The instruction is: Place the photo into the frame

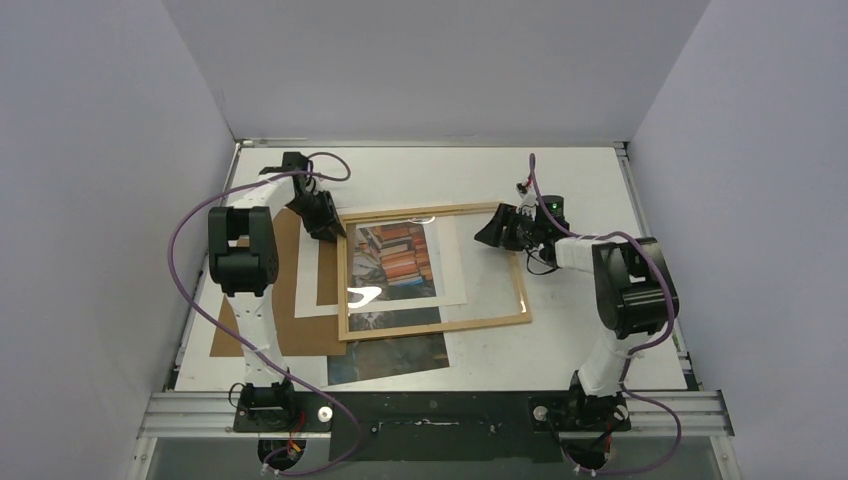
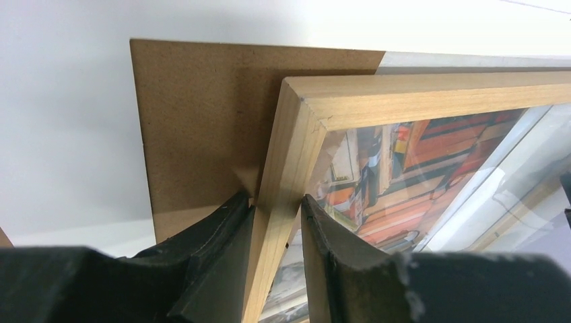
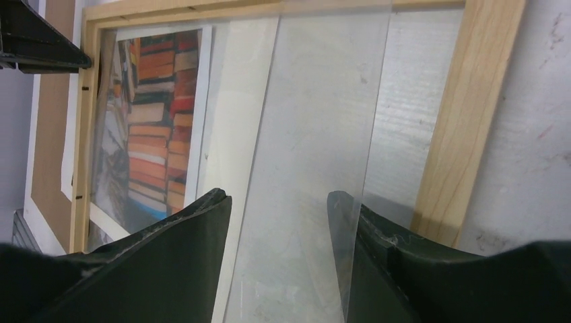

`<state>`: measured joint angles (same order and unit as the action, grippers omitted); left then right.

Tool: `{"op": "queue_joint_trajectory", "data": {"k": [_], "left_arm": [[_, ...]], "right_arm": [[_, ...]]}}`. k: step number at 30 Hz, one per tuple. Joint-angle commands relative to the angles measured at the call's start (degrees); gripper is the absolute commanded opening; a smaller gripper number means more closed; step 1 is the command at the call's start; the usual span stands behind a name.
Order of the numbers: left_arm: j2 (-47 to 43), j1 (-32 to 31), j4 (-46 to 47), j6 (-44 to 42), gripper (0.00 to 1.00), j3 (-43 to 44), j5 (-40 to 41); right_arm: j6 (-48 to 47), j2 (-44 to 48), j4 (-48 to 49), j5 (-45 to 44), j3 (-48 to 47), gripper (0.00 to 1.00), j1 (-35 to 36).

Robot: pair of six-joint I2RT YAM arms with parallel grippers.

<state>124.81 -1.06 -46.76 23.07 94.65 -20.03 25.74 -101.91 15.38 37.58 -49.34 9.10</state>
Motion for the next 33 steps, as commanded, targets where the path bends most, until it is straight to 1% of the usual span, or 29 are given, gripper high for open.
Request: {"op": "queue_joint_trajectory", "data": {"k": [1, 4, 6, 7, 11, 12, 14, 16, 17, 19, 23, 26, 30, 33], "left_arm": [[1.93, 0.79, 0.76, -2.03, 0.31, 3.5, 0.78], [2.55, 0.76, 0.14, -2.64, 0.31, 4.85, 1.01], [3.07, 0.75, -0.35, -2.99, 0.31, 5.83, 0.98], [3.39, 2.07, -0.42, -3.09, 0.32, 6.36, 0.84], [5.0, 2.7, -0.56, -3.02, 0.34, 8.68, -0.05], [5.52, 2.7, -0.78, -2.91, 0.34, 9.41, -0.1], [6.14, 2.77, -1.05, -2.51, 0.34, 10.48, 0.2], [6.59, 2.77, -1.18, -2.05, 0.34, 11.33, 0.69], [6.77, 2.83, -1.14, -1.76, 0.34, 11.73, 1.04], [7.23, 2.91, -1.55, -1.35, 0.34, 12.52, 1.43], [7.94, 3.22, -2.4, -0.72, 0.33, 13.49, 3.21], [8.25, 3.54, -2.49, -0.44, 0.33, 13.94, 3.39], [8.83, 3.72, -2.85, -0.23, 0.37, 15.1, 3.91], [9.1, 3.73, -2.94, -0.22, 0.45, 15.49, 4.14]], "right_arm": [[3.7, -4.24, 12.47, 1.68, -2.77, 0.56, -1.24], [8.16, -9.52, 17.88, 4.11, -5.46, 0.55, -2.31], [11.96, -12.21, 22.61, 5.76, -6.86, 0.51, -2.95], [13.16, -13.22, 23.99, 6.42, -7.51, 0.47, -3.14], [14.46, -14.12, 25.03, 8.55, -8.34, 0.2, -3.28], [14.43, -13.89, 25.38, 9.22, -8.14, 0.16, -3.24], [13.99, -12.96, 25.91, 9.96, -7.09, 0.09, -3.23], [13.25, -11.98, 26.52, 10.94, -5.98, 0.04, -3.36], [13.29, -11.55, 28.4, 11.35, -5.23, 0.02, -3.43], [14.49, -10.96, 32.96, 11.89, -3.73, 0.0, -3.74], [18.65, -10.76, 42.59, 12.36, -1.59, 0.0, -4.75], [20.73, -10.53, 46.65, 13.52, -0.83, 0.0, -5.34], [20.24, -8.93, 46.24, 14.35, -0.45, 0.0, -5.65], [19.73, -7.19, 44.56, 14.57, -0.6, 0.0, -5.89]]}}
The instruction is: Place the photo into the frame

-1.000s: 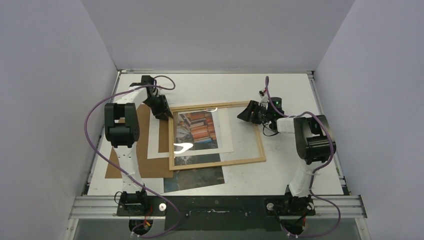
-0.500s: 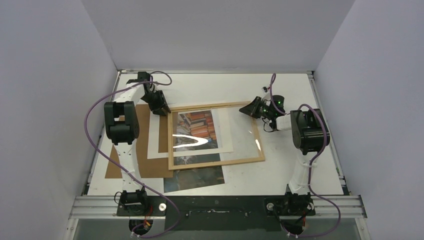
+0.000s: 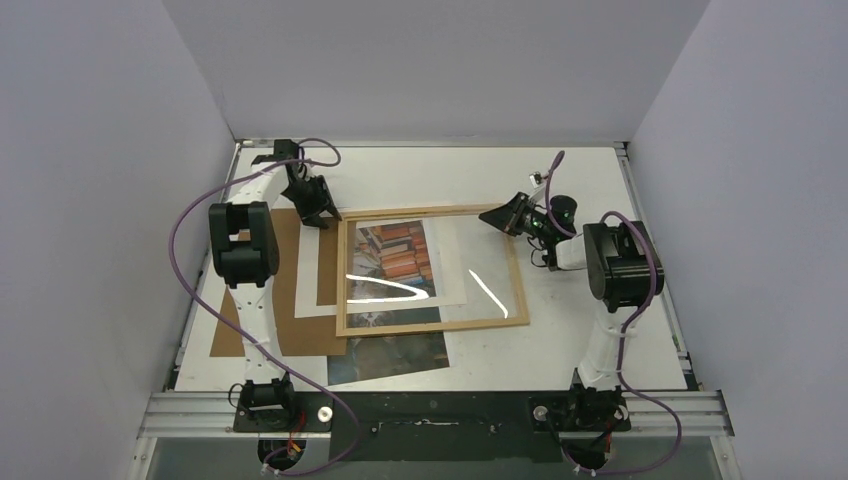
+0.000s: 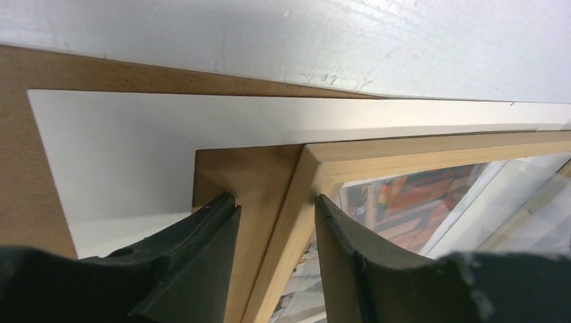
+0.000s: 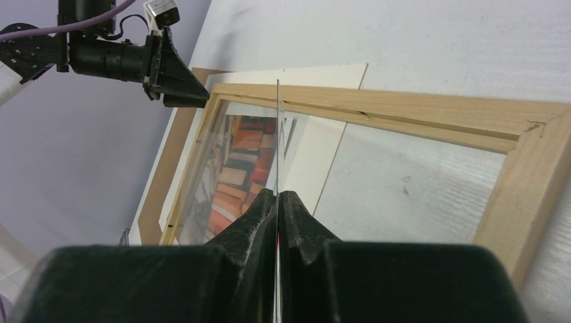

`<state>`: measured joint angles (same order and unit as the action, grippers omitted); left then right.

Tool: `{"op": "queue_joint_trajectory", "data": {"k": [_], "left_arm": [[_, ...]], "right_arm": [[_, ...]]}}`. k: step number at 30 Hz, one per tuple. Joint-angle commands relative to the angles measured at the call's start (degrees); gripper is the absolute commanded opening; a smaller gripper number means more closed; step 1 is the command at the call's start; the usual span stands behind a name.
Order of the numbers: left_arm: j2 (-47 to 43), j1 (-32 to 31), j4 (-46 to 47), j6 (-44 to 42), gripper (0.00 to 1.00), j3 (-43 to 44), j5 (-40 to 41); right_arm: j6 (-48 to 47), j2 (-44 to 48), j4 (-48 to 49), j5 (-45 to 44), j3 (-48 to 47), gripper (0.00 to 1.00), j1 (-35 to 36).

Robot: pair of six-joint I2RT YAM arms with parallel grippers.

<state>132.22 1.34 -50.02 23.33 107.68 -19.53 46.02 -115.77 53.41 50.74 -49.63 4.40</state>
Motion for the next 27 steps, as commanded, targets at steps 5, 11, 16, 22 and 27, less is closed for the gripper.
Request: {"op": "queue_joint_trajectory", "data": {"k": [5, 11, 16, 22, 27], "left_arm": [[1.05, 1.42, 1.82, -0.73, 0.54, 2.13, 2.03], [0.68, 1.38, 6.47, 0.3, 0.62, 0.74, -5.83], [-0.11, 1.18, 10.51, 1.69, 0.65, -1.51, -9.1], [-0.84, -0.73, 14.67, 2.45, 0.66, -4.74, -9.79], [0.88, -3.3, 14.01, 2.33, 0.61, -3.3, -6.19]], "right_arm": [[-4.36, 10.01, -0.34, 1.44, -0.72, 0.0, -1.24], [-10.22, 12.4, -10.09, -1.63, -1.28, 0.0, -1.5], [-14.08, 14.46, -18.43, -4.15, -2.79, 0.0, -1.6], [-17.26, 16.36, -22.23, -4.19, -3.26, 0.0, -1.06], [-21.42, 17.98, -26.52, -2.58, -4.63, 0.0, 0.09]]}}
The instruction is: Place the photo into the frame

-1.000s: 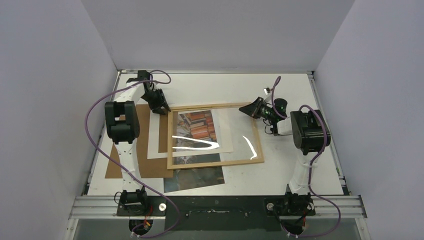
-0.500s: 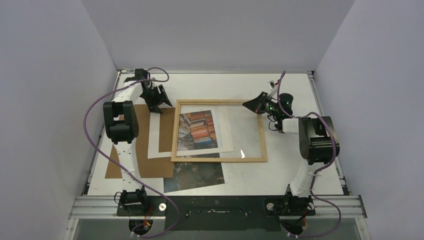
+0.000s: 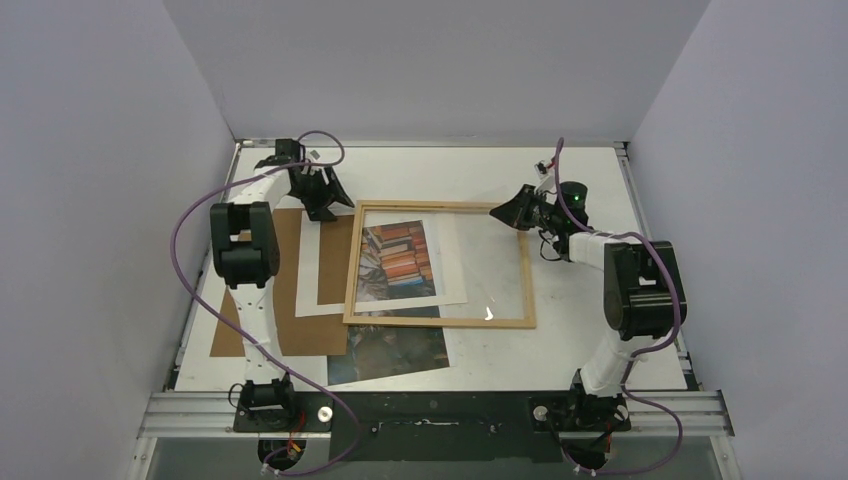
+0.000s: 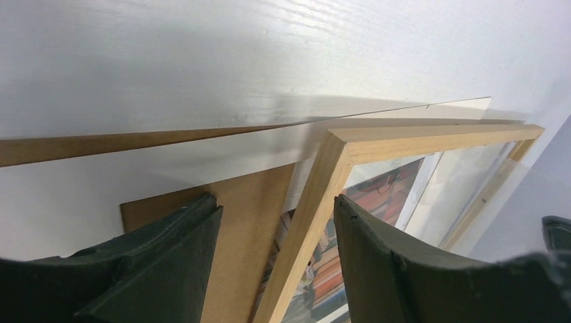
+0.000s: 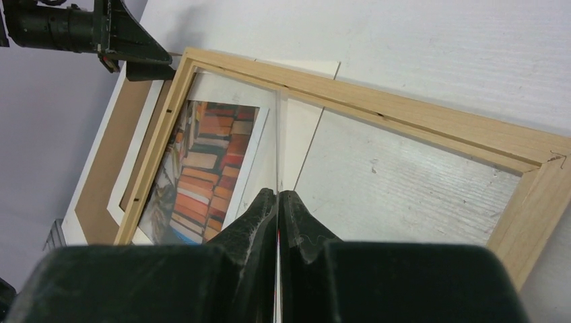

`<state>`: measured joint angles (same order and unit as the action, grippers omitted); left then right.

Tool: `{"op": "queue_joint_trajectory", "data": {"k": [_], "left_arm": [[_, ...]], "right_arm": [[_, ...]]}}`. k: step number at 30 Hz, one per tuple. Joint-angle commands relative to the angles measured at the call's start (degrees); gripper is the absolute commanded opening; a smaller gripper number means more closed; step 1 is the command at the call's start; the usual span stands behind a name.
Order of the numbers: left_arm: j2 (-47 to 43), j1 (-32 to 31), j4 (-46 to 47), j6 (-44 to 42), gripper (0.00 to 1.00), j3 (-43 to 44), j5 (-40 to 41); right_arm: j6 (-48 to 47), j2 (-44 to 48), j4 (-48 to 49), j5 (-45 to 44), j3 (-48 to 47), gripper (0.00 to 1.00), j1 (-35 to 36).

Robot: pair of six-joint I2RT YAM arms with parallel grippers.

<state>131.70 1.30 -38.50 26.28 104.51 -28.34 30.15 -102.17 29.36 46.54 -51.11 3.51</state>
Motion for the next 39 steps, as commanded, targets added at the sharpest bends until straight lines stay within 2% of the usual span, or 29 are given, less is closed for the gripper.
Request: {"op": "queue_joint_trajectory", "data": {"k": [1, 4, 10, 15, 21, 26, 30, 39], "left_arm": [[1.99, -3.64, 2.47, -0.62, 0.6, 0.35, 2.55], [3.56, -4.81, 1.84, -0.72, 0.55, 2.13, 2.39], [5.62, -5.17, 2.59, 0.55, 0.32, 3.64, -0.99], [6.45, -4.93, 3.67, 1.72, 0.19, 5.14, -1.69], [7.53, -4.86, 4.57, 3.07, 0.17, 6.48, -1.42], [8.2, -4.57, 3.62, 3.78, 0.17, 6.67, 0.05], [8.63, -3.97, 3.28, 5.51, 0.17, 6.95, 1.01], [10.51, -3.76, 3.12, 6.72, 0.19, 11.21, -0.88]], "right_arm": [[-6.06, 4.76, -3.34, 1.96, -3.45, 0.0, 1.27], [-6.5, 5.88, -4.39, 2.85, -4.28, 0.0, 1.75], [-6.59, 7.9, -5.74, 2.52, -4.88, 0.0, 1.18], [-6.76, 8.14, -6.94, 1.4, -4.25, 0.0, -0.37], [-5.2, 9.02, -5.78, 2.36, -4.23, 0.0, -1.4], [-2.22, 10.62, 0.57, 5.54, -2.81, 0.0, -1.35], [-1.98, 11.7, 1.67, 8.54, -1.89, 0.0, -1.31], [-10.53, 13.03, -8.6, 5.25, -1.01, 0.0, -1.31]]}}
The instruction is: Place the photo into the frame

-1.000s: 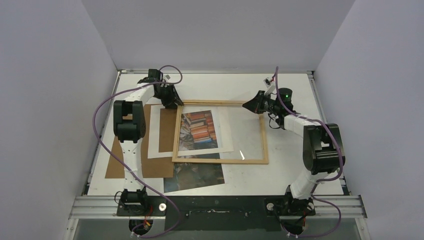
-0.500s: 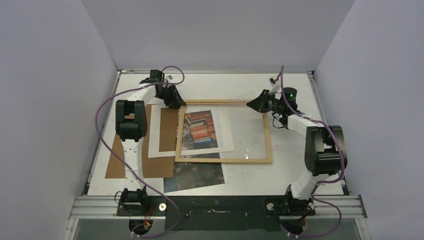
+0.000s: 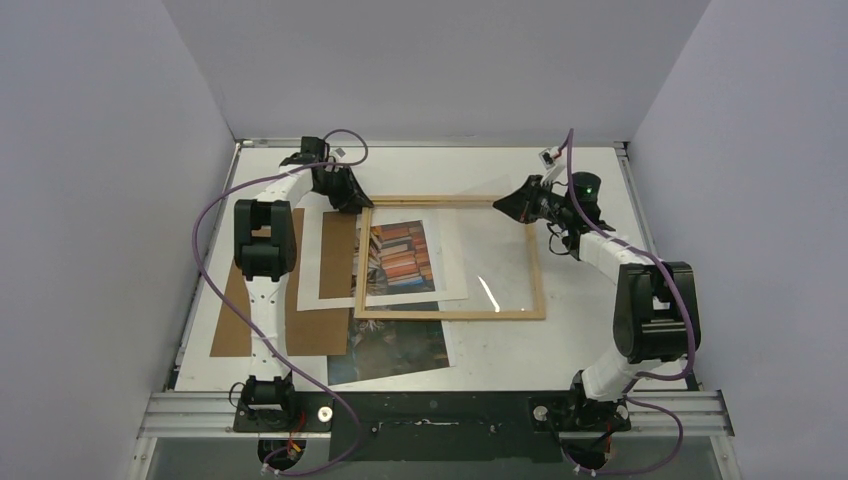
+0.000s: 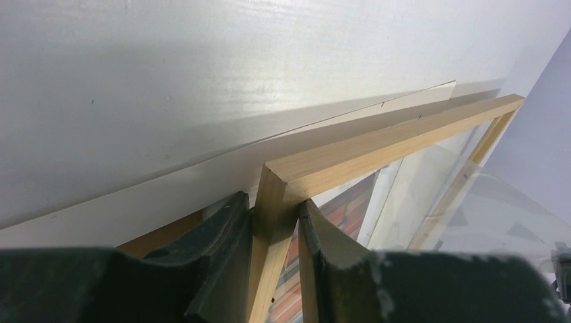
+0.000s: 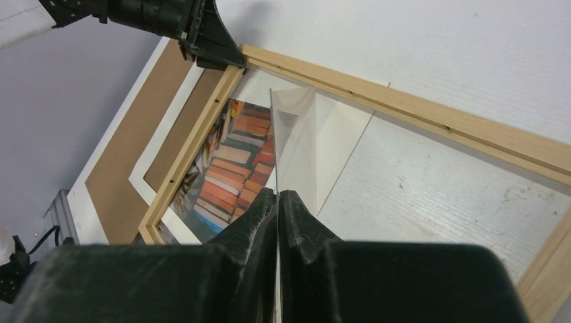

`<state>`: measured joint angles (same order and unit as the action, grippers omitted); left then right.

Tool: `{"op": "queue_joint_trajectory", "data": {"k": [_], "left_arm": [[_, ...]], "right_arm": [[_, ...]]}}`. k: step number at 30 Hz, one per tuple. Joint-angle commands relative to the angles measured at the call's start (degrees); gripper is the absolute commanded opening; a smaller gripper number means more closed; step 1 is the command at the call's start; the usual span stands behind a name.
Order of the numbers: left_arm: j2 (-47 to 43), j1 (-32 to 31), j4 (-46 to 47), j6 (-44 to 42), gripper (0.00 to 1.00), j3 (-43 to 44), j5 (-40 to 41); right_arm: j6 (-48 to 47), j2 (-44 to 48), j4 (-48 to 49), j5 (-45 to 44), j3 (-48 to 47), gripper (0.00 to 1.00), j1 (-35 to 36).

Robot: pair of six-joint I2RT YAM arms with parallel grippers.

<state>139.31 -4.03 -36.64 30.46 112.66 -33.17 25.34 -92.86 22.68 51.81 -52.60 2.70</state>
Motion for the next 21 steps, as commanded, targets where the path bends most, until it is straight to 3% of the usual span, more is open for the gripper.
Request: {"op": "queue_joint_trajectory", "data": {"k": [1, 9, 16, 21], "left_arm": [[3.1, 1.57, 1.09, 2.46, 0.2, 3.43, 3.97], [4.78, 2.27, -2.82, 1.88, 0.25, 6.19, 6.54], [5.15, 2.23, -3.8, -1.4, 0.29, 7.25, 7.53], [5.32, 2.06, -2.04, -2.81, 0.32, 7.81, 5.18]], "right_arm": [[-6.28, 3.69, -2.35, -0.37, 0.6, 0.0, -0.55], [-2.82, 4.13, -1.57, -0.14, -0.32, 0.0, -0.88], [3.67, 0.21, -24.05, -11.64, -10.61, 0.0, -2.56], [4.22, -3.79, -30.53, -13.86, -9.86, 0.0, -2.45]]}}
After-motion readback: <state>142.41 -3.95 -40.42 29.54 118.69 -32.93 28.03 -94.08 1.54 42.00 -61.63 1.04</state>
